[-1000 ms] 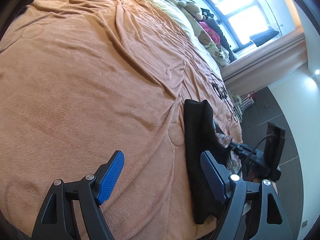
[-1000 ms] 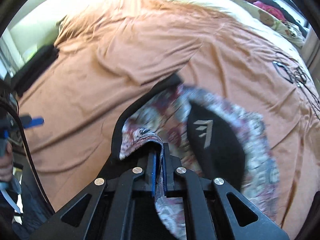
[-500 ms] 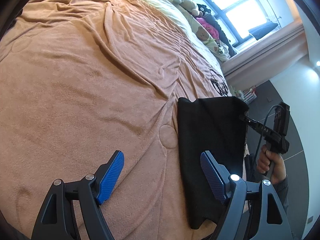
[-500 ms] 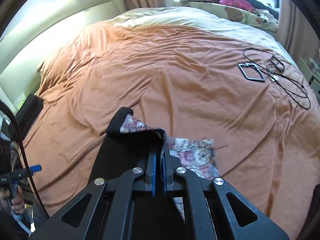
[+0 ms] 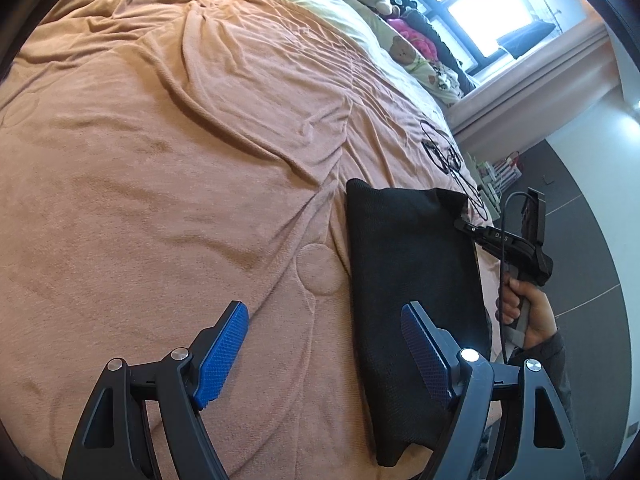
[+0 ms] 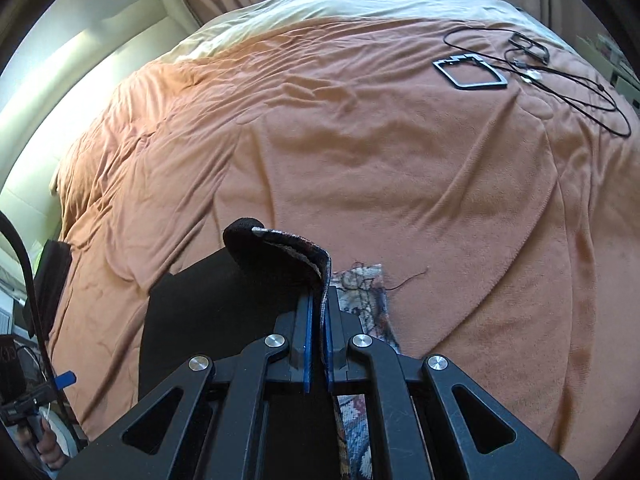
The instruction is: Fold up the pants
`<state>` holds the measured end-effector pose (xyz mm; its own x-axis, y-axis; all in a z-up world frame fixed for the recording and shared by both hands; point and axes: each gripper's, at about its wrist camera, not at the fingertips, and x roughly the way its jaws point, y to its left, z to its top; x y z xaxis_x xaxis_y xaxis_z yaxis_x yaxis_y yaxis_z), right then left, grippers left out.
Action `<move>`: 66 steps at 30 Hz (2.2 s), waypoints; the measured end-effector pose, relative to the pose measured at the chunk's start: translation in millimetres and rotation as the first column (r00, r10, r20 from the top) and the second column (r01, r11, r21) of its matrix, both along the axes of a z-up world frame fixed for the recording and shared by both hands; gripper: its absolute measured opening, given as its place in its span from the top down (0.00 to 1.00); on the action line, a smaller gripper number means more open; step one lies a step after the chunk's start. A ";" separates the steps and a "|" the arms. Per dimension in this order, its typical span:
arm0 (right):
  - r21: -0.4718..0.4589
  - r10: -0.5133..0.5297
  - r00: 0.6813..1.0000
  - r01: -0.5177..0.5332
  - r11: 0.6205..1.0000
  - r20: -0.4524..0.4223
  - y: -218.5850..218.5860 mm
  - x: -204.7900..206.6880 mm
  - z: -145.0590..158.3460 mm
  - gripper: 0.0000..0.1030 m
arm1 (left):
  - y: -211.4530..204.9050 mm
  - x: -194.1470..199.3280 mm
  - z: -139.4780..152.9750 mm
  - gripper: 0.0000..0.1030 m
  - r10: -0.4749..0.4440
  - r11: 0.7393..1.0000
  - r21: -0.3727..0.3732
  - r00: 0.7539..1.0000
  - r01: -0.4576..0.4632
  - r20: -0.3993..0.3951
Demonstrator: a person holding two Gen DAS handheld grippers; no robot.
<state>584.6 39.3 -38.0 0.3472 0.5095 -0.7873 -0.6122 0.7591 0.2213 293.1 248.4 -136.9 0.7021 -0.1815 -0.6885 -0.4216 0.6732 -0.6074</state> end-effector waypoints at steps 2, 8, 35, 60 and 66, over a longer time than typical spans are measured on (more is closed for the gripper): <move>0.007 -0.008 1.000 0.008 1.000 -0.005 -3.0 4.5 -1.3 0.98 | -3.1 2.8 0.1 0.22 -0.007 1.000 0.002 1.000 0.007 -0.003; 0.026 -0.041 0.999 0.042 0.999 -0.026 -19.6 5.3 -2.7 0.98 | -14.5 8.7 0.1 0.22 -0.029 1.000 0.002 1.000 0.029 -0.005; 0.103 0.009 0.983 0.010 0.995 -0.185 -102.7 -39.3 -4.8 0.62 | -51.9 45.4 -21.7 0.22 -0.130 0.991 -0.042 0.991 0.130 -0.009; -0.023 -0.003 0.999 0.003 1.000 -0.034 -88.5 -71.5 12.9 0.98 | -71.6 69.9 -45.2 0.23 -0.143 0.988 -0.066 0.988 0.138 -0.064; -0.047 -0.034 0.998 0.032 0.998 -0.050 -90.0 -67.6 2.2 0.98 | -82.0 73.6 -55.0 0.29 -0.169 0.980 -0.116 0.983 0.161 -0.067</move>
